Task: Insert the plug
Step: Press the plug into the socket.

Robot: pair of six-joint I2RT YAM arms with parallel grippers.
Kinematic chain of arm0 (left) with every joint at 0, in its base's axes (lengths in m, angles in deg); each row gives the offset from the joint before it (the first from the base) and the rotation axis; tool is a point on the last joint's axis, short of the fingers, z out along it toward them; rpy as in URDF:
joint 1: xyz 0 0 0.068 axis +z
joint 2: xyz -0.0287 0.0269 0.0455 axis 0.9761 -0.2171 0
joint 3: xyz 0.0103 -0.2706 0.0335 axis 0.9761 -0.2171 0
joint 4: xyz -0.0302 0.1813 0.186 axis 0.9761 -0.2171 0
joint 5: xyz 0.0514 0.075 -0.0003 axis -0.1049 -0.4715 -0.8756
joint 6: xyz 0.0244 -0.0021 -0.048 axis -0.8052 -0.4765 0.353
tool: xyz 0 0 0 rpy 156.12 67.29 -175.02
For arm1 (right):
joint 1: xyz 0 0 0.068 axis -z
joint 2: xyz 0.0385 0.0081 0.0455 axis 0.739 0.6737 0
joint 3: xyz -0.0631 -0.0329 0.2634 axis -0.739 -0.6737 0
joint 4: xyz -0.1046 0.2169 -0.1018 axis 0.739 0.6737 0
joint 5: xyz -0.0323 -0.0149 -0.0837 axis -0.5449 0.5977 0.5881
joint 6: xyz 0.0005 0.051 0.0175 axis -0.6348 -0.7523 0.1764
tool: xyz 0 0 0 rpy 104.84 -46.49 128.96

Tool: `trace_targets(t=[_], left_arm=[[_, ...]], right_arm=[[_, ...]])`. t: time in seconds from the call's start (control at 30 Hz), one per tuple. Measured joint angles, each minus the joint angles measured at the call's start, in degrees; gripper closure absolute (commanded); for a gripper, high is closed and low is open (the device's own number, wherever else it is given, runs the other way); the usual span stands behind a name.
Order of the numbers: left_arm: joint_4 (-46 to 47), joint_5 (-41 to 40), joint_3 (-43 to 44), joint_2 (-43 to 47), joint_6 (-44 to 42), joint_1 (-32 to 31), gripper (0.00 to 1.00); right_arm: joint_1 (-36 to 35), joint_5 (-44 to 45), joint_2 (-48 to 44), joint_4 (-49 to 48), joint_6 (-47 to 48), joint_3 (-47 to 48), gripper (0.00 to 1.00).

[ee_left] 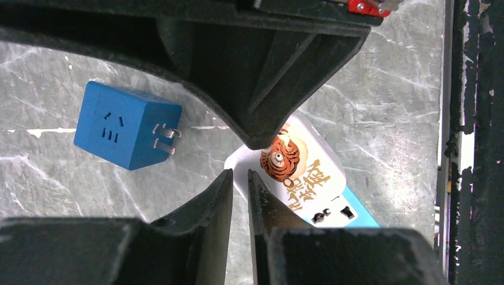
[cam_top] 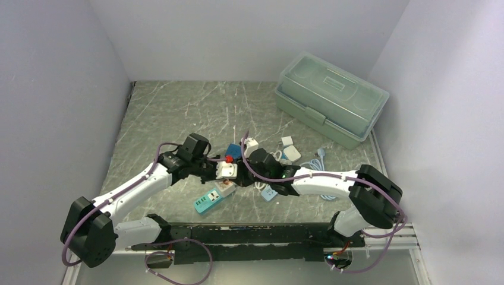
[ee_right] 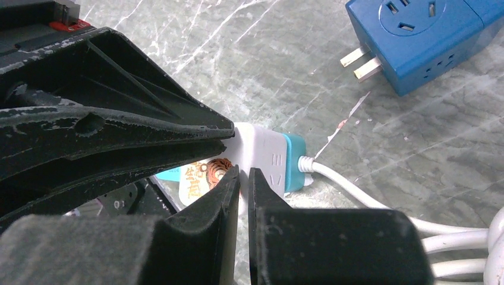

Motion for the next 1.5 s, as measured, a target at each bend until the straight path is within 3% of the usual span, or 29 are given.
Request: trace_targets(t=[0.43,0.63,0.7,0.77,0.8,0.83,0.9,1.1,1.5], left_arm=[[-0.1,-0.3,-0.6,0.5,-1.2,0.0,0.77],[-0.8,-3.3,1.9,0.0,1.6,-0.2,0.45],[-2.6,-5.2,3.7,-0.5,3.4,-0.2,0.43],[-6.3,-7.2,5.7,-1.0,5.5,0.2,0.33],[-9.0,-8.0,6.7,-1.0,6.6,0.3,0.27],[-11.5,-8.8,7.6,-1.0,7.4,0.5,0.14],[-16.2,-9.5,9.4,-1.0,9.0,0.7,0.01],[-22.5,-8.8,14.0,0.9,13.4,0.7,0.0],[-18.9,-4.0,14.1,-4.9,24.9,-2.1,0.0]], right_arm=[[-2.9,6.8,1.9,-1.5,-0.5,-0.5,0.89],[-4.1,8.5,0.7,-0.8,-1.7,0.3,0.72],[-4.6,8.2,0.6,0.7,-2.0,1.1,0.65],[-5.0,7.9,0.6,3.0,-2.1,2.1,0.57],[-5.0,7.8,0.6,3.7,-2.2,2.4,0.51],[-5.0,7.8,0.6,4.6,-2.3,2.6,0.45],[-4.9,7.7,0.2,6.6,-2.4,2.9,0.35],[-3.6,7.2,-3.2,14.0,-2.4,2.8,0.16],[8.1,8.5,-19.2,25.9,-1.0,2.1,0.09]])
